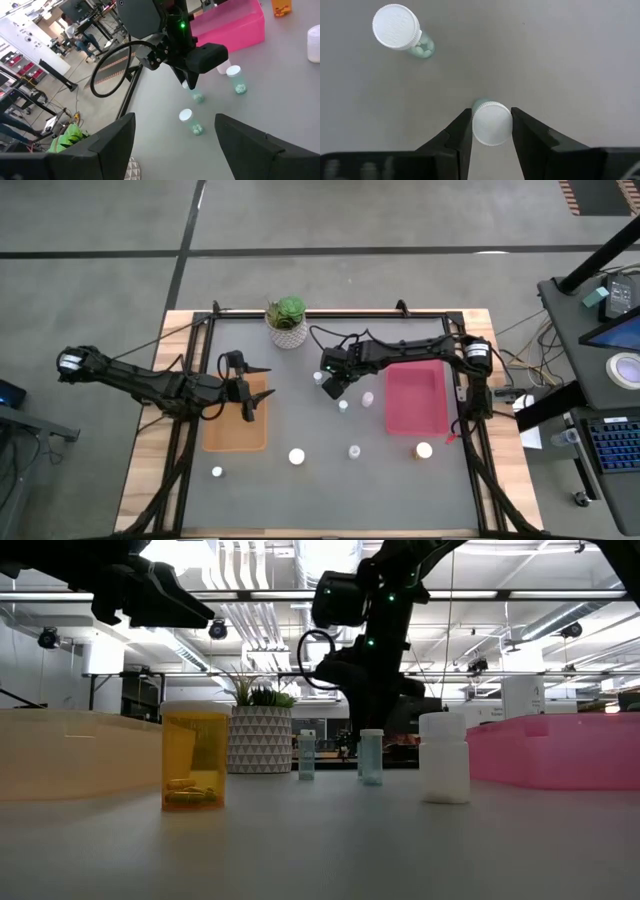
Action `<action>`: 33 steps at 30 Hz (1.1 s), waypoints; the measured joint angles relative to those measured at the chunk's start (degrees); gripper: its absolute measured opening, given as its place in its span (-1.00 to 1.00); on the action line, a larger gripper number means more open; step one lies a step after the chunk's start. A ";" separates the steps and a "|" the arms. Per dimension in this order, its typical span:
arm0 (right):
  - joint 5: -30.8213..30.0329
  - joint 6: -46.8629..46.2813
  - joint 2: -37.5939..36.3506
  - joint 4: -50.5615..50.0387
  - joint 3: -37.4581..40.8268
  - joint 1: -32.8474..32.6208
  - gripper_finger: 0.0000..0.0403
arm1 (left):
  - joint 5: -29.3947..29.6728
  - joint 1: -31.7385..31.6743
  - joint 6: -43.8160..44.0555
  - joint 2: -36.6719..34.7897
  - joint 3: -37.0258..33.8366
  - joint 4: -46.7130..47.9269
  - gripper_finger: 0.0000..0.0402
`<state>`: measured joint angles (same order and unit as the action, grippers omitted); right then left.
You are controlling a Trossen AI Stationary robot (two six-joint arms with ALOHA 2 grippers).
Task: Pick and place medicine bottles into bin by pill shape (circle, oval)
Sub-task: Put the blue tablet bottle into the pink bin
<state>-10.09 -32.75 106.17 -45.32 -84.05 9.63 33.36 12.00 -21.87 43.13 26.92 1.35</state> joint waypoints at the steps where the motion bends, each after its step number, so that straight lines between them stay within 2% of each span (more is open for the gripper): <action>1: -0.02 0.00 -0.17 -0.22 0.00 0.00 -0.44 | 0.00 0.01 0.00 0.00 0.00 0.00 0.28; 6: -0.43 0.00 -2.10 -1.26 0.00 -0.06 -0.43 | 0.00 -0.01 0.00 0.00 -0.02 0.02 0.28; 14: -0.60 -0.26 -9.44 -4.41 -0.02 -1.18 -0.44 | 0.00 0.01 0.02 0.02 -0.02 0.01 0.28; 23: -0.61 -3.64 -18.81 -14.12 0.22 -1.81 -0.44 | 0.02 -0.01 0.02 0.02 -0.02 0.01 0.28; 33: -1.57 -7.09 -28.16 -20.50 6.26 -1.77 -0.44 | 0.04 0.01 0.04 0.02 -0.02 0.00 0.28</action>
<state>-11.66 -39.84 78.01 -65.82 -77.79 7.86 33.41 12.01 -21.83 43.16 26.89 1.35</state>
